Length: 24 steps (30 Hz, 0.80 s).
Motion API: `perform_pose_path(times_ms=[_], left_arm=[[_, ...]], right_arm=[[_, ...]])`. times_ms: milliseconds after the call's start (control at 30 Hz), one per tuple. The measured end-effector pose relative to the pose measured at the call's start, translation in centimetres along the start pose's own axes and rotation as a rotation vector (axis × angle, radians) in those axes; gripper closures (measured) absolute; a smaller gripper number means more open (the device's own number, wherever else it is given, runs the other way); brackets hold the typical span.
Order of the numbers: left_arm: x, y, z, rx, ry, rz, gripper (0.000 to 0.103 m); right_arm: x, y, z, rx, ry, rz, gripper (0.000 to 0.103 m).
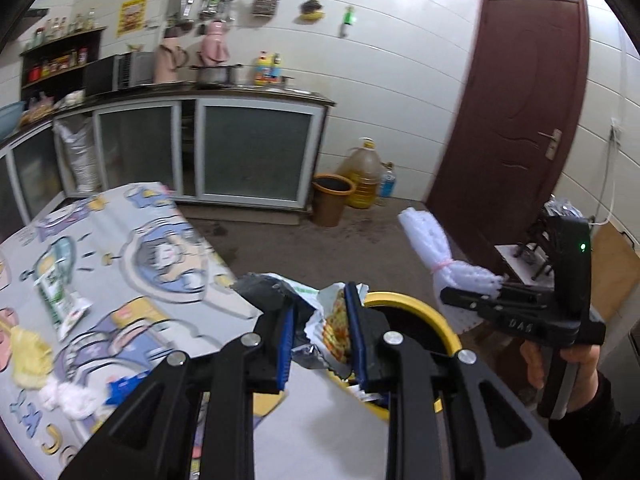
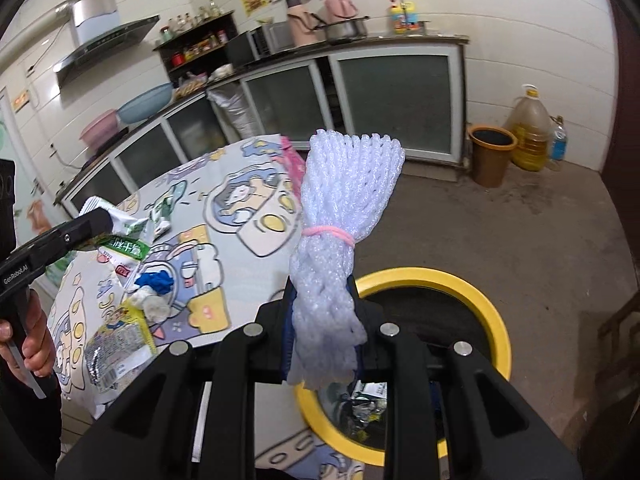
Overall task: Collect trash
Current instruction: 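Carry the wrapper and mesh bag over the bin and open both tools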
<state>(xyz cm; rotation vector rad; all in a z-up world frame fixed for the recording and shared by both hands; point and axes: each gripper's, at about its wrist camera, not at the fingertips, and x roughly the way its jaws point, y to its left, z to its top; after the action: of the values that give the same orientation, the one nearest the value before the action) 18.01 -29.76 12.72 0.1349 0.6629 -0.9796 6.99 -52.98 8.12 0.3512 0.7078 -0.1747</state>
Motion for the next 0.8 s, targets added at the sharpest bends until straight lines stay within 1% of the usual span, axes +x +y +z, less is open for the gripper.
perform_pose_path(times_ms=[100,233,500,667,800], left_arm=[[2.5,-2.0,0.1,0.03,0.022,-0.016,0.081],[6.4,-4.1,-0.4,0.046,0.077,-0.041,0.081],[13.6,-6.8,-3.3,0.046,0.21,-0.06,0.081],[16.4,-7.8,-4.7,0.043,0.258,-0.05,0.081],[17.9,-8.1,-5.3,0.021,0.288,-0.063,0.081]], right_arm=[[0.3,-1.7,-0.8,0.028,0.013,-0.014,0.081],[1.4,-4.0,-2.2,0.067,0.045,-0.029,0.081],[4.8,-7.0,-5.5,0.153,0.131,-0.033,0.081],[6.6,-8.3,-7.0,0.184,0.181,-0.039,0.081],[7.6,-9.1,-8.0,0.19,0.219,-0.044,0.08]])
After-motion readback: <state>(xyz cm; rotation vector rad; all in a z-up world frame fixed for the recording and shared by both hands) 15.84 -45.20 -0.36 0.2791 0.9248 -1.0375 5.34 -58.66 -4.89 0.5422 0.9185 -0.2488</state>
